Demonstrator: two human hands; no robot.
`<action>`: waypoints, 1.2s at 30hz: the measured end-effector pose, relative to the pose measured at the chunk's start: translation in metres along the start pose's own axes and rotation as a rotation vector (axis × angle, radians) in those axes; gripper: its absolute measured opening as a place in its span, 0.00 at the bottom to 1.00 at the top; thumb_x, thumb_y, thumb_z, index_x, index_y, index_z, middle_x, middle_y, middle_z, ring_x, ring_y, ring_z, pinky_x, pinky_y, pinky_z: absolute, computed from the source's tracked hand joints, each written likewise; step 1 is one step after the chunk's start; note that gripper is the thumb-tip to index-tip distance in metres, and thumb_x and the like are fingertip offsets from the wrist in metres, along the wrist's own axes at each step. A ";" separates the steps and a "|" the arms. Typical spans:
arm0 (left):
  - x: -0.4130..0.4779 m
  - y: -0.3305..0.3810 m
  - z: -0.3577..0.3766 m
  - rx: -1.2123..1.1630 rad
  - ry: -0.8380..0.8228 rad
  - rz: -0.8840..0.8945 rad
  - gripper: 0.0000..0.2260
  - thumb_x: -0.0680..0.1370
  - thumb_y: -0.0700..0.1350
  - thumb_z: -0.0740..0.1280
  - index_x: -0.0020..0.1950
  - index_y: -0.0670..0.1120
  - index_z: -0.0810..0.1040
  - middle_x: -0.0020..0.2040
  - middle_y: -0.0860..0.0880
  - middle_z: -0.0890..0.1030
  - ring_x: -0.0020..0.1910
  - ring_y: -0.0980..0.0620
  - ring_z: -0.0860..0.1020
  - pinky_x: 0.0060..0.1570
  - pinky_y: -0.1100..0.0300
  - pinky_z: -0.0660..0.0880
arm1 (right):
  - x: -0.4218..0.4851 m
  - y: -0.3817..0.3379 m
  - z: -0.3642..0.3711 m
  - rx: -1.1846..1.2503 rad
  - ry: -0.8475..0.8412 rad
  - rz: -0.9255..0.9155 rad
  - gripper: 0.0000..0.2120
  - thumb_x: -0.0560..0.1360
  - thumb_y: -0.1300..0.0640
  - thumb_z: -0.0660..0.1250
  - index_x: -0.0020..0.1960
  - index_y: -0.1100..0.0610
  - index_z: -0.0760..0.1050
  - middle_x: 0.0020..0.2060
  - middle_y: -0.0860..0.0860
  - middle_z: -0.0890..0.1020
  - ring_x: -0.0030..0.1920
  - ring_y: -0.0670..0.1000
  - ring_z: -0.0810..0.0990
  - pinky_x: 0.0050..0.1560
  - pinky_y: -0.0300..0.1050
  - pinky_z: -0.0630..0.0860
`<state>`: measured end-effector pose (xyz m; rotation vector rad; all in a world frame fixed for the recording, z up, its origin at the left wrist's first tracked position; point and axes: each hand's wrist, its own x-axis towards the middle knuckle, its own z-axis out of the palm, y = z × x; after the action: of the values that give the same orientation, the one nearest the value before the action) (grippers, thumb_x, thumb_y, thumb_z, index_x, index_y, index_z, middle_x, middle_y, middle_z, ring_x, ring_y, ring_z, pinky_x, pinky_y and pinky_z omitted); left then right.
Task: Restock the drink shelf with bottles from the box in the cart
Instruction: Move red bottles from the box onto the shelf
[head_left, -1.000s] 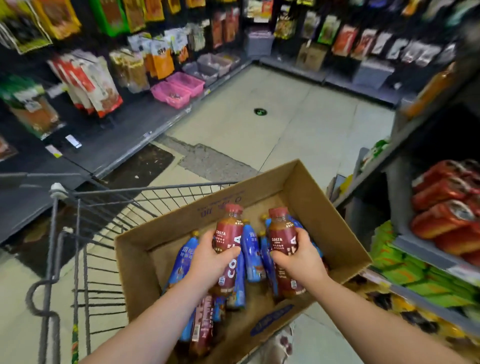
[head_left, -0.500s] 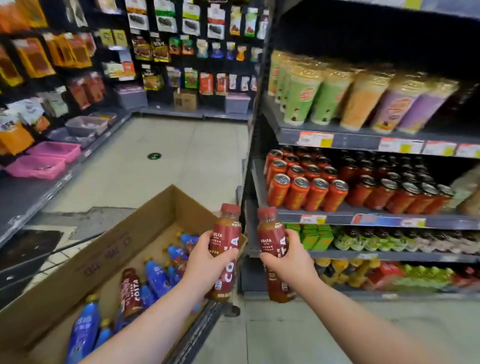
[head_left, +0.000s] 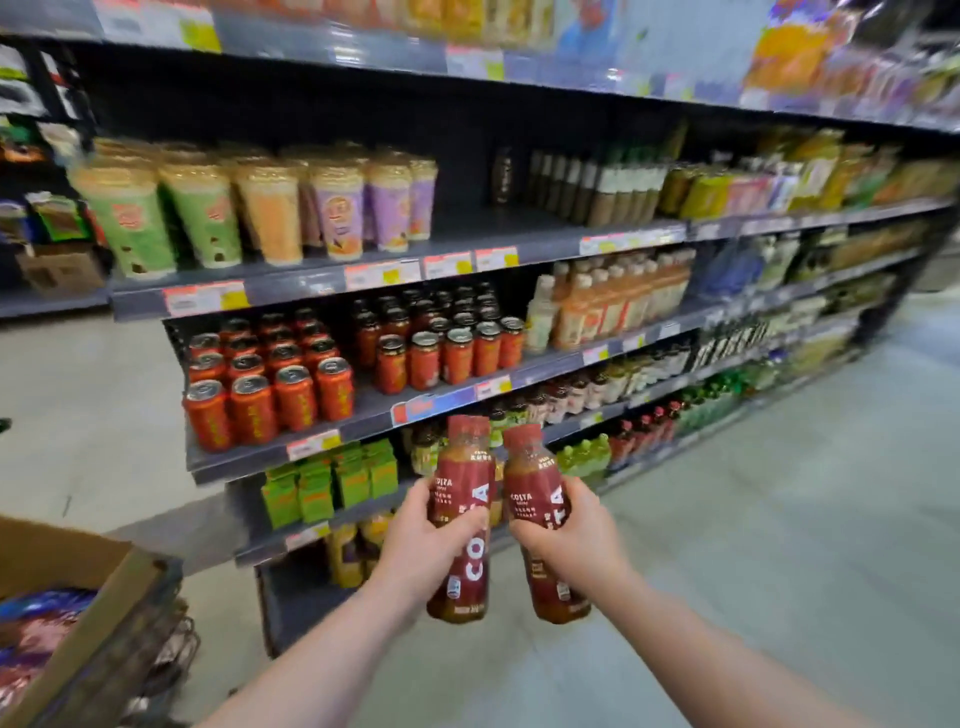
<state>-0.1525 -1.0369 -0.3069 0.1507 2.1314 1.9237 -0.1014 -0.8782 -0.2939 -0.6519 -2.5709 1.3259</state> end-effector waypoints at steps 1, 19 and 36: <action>0.000 0.004 0.019 0.007 -0.027 0.007 0.20 0.70 0.47 0.74 0.53 0.60 0.67 0.45 0.61 0.78 0.41 0.62 0.80 0.34 0.68 0.73 | 0.001 0.009 -0.018 0.002 0.028 0.005 0.16 0.60 0.47 0.75 0.41 0.40 0.68 0.38 0.38 0.78 0.37 0.35 0.75 0.33 0.31 0.67; 0.095 0.071 0.234 0.066 -0.338 0.109 0.23 0.69 0.48 0.75 0.60 0.55 0.70 0.50 0.52 0.82 0.45 0.51 0.82 0.49 0.49 0.79 | 0.077 0.085 -0.211 0.051 0.361 0.104 0.18 0.60 0.47 0.76 0.43 0.43 0.69 0.38 0.41 0.78 0.35 0.37 0.77 0.31 0.33 0.67; 0.301 0.138 0.369 -0.057 -0.459 0.160 0.22 0.71 0.47 0.74 0.62 0.51 0.72 0.51 0.49 0.82 0.46 0.49 0.83 0.51 0.46 0.79 | 0.302 0.096 -0.300 0.090 0.458 0.102 0.20 0.55 0.42 0.74 0.42 0.40 0.70 0.38 0.39 0.80 0.37 0.35 0.78 0.33 0.32 0.69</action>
<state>-0.3576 -0.5901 -0.2403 0.6969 1.8019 1.8094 -0.2363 -0.4724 -0.2082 -0.9532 -2.1260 1.1490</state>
